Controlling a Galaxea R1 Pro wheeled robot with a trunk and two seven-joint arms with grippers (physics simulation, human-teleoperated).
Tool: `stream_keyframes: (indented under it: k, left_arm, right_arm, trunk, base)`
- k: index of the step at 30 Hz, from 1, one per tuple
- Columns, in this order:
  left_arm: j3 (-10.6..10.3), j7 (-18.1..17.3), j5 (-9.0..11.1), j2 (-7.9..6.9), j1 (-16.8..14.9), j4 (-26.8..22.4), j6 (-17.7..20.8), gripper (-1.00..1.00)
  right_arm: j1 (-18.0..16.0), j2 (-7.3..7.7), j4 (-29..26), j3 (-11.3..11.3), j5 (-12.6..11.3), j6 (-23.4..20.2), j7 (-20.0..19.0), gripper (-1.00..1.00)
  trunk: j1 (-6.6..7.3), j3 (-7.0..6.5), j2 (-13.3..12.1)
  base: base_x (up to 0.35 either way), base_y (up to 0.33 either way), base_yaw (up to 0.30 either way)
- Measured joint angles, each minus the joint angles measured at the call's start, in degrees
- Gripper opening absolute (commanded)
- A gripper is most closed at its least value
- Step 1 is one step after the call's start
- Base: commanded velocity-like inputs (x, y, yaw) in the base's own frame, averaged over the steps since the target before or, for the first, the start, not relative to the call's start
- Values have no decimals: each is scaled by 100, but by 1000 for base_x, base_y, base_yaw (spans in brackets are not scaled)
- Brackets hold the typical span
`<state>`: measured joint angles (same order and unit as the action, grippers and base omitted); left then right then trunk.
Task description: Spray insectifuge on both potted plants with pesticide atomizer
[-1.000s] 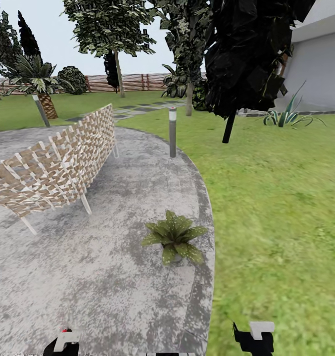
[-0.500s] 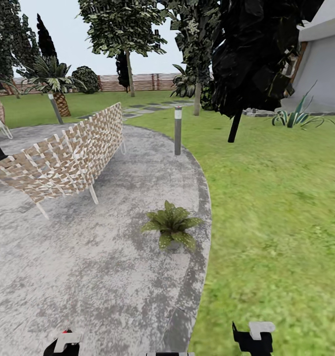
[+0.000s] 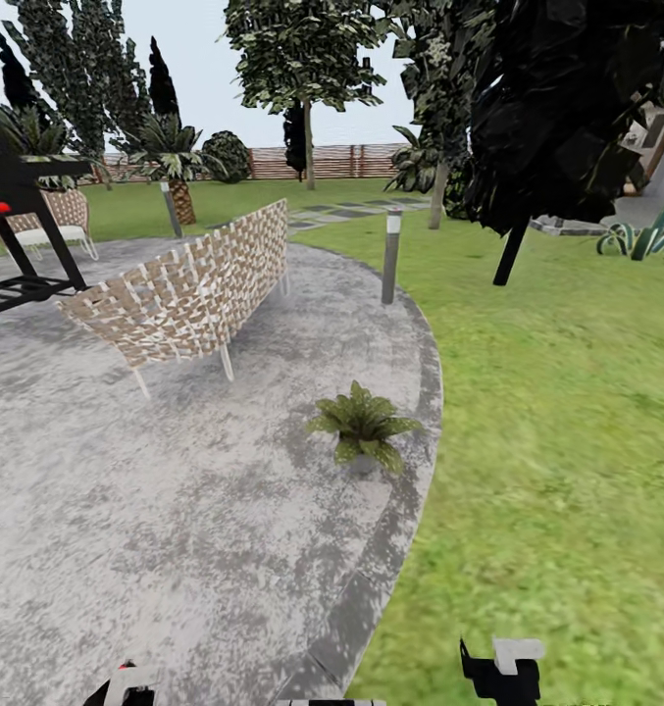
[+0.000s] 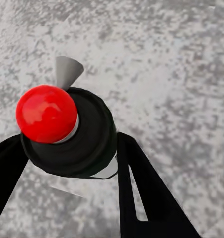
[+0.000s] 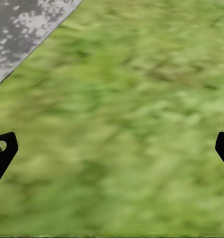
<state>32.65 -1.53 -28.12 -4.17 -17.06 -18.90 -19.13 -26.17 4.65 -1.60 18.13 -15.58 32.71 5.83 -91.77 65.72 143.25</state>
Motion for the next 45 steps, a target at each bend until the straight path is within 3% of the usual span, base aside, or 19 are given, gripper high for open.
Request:
stream_keyframes:
  k: [8, 45]
  left_arm:
    - [4, 1, 0, -1, -1, 3, -4, -100]
    - [11, 38, 3, 3, -1, 126, -20, -100]
  right_arm:
    - [3, 0, 3, 0, -2, -2, -1, 100]
    - [6, -8, 6, -1, 0, -2, -9, 100]
  trunk:
    - [2, 0, 0]
    - [3, 0, 0]
  base:
    - [-231, -49, 279]
    - [-2, 0, 279]
